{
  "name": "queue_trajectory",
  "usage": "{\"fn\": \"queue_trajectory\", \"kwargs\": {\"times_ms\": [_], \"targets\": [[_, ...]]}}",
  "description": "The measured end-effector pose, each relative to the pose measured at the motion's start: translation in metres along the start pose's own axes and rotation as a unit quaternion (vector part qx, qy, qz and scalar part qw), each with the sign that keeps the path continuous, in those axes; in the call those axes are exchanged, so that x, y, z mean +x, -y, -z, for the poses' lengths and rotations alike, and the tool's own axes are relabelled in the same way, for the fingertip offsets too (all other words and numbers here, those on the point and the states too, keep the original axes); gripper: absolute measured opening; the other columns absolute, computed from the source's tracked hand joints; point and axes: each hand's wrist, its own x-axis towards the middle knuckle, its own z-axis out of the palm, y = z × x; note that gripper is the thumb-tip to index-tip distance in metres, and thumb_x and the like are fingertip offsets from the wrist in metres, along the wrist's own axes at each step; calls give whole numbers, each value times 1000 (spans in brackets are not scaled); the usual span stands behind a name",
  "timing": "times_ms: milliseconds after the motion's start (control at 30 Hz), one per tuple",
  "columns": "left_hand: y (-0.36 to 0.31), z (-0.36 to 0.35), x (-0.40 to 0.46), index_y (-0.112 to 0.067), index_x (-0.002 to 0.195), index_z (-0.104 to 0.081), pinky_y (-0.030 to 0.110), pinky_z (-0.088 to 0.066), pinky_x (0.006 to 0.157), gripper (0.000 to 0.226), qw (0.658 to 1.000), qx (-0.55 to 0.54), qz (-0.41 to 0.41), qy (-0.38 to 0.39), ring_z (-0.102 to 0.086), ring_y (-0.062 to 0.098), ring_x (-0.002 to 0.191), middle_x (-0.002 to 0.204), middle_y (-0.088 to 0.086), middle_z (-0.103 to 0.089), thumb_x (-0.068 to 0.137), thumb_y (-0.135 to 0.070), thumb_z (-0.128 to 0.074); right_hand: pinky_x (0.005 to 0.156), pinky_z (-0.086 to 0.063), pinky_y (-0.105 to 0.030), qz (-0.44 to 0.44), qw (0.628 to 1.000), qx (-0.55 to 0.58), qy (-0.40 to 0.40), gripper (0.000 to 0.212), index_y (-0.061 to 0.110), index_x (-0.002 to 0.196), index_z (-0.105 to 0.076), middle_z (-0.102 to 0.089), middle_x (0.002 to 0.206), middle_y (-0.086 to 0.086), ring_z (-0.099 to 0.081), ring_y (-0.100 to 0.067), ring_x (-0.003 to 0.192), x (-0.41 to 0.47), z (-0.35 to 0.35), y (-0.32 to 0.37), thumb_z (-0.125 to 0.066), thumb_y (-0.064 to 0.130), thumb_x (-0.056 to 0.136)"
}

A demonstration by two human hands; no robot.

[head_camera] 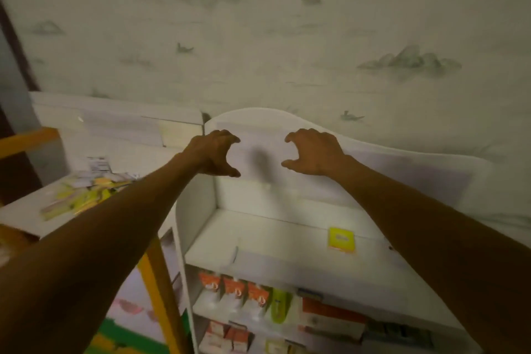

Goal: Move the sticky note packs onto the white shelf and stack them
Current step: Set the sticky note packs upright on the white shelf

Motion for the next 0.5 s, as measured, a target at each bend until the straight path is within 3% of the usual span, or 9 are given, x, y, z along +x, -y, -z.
{"fn": "queue_trajectory", "kwargs": {"times_ms": [333,500], "targets": [[203,-4,-134,-22,146,-30,44,-38,103,94,998,6,55,34,-33,23,138,152,2,-33,71,-60,-71,97,-42,-40,45,998,34,11,67,27,139,-43,-51,138,-2,-51,-26,122,49,-11,232,-58,61,83],[287,-8,-188,-24,145,-32,43,-41,103,93,995,7,94,38,-35,21,136,151,-1,-34,70,-63,-70,99,-41,-41,73,997,32,17,71,28,143,-38,-47,142,-2,-45,-26,129,73,-16,319,-58,60,83]]}}
